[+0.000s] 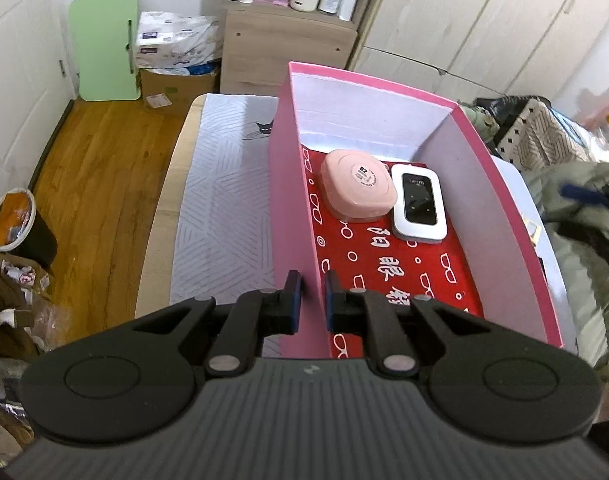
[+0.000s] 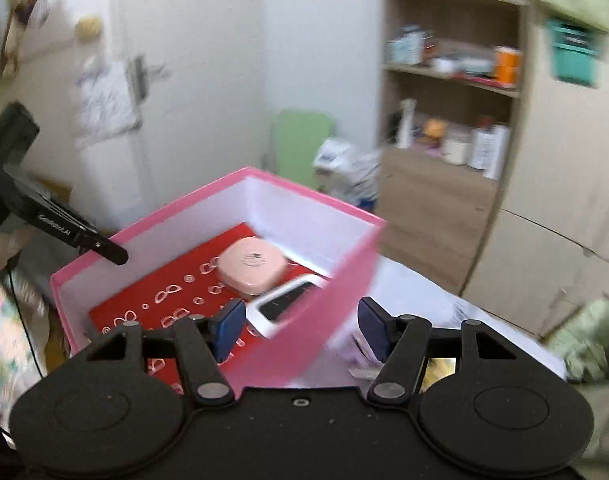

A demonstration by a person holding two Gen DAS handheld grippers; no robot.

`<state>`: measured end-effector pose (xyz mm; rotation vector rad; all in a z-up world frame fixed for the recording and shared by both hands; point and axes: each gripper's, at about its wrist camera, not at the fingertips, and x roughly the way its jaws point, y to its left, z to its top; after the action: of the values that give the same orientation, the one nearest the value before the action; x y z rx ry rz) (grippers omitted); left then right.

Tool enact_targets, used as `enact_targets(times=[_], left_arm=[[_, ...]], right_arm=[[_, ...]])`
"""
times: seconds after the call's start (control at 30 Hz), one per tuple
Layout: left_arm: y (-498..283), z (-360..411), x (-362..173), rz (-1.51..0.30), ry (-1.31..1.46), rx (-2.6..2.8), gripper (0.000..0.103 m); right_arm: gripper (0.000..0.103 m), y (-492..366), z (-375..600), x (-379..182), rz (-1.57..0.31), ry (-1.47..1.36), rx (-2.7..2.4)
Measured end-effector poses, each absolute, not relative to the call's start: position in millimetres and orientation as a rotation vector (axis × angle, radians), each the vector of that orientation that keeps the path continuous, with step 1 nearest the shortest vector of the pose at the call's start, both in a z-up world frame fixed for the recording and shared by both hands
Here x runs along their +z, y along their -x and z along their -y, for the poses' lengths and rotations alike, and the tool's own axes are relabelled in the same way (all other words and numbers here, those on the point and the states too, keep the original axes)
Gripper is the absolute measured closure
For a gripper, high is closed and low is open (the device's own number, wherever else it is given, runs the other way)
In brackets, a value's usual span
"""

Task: Organize rigid objects
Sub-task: 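Carry the white router into the box beside the pink case and release, then grasp the black battery pack on the table with the right gripper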

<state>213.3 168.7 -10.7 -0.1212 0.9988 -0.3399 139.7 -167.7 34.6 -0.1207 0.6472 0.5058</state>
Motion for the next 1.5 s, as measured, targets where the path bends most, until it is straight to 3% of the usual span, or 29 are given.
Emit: enact_targets(times=[0.37,0.5,0.73,0.8,1.37,1.5], left_arm=[[-207.9,-163.0,-9.1,-0.992,0.163,-0.244,0.093],[-207.8,-164.7,-9.5,-0.991,0.178,-0.235,0.094],[-206.9,-163.5,-9.4,-0.987,0.172,-0.225,0.093],[-206.7,-163.5,-9.5,-0.984,0.170,-0.225,0.093],[-207.1,-167.4,-9.8,-0.984,0.176,-0.241,0.094],[-208.8,-167.4,-10.3,-0.987,0.181,-0.245,0.094]], right_arm=[[0.020,-84.9,233.1,-42.6,-0.715,-0.107,0.194],[0.009,-78.3,236.5,-65.1,-0.675,-0.201,0.088],[0.007,-80.8,227.2,-95.9,-0.687,-0.199,-0.044],[0.002,-83.6,222.8,-100.3,-0.686,-0.189,-0.054],[0.000,-110.9,208.3,-96.2,-0.779,-0.117,-0.096],[0.006,-106.6,220.0,-92.1,-0.795,-0.141,-0.052]])
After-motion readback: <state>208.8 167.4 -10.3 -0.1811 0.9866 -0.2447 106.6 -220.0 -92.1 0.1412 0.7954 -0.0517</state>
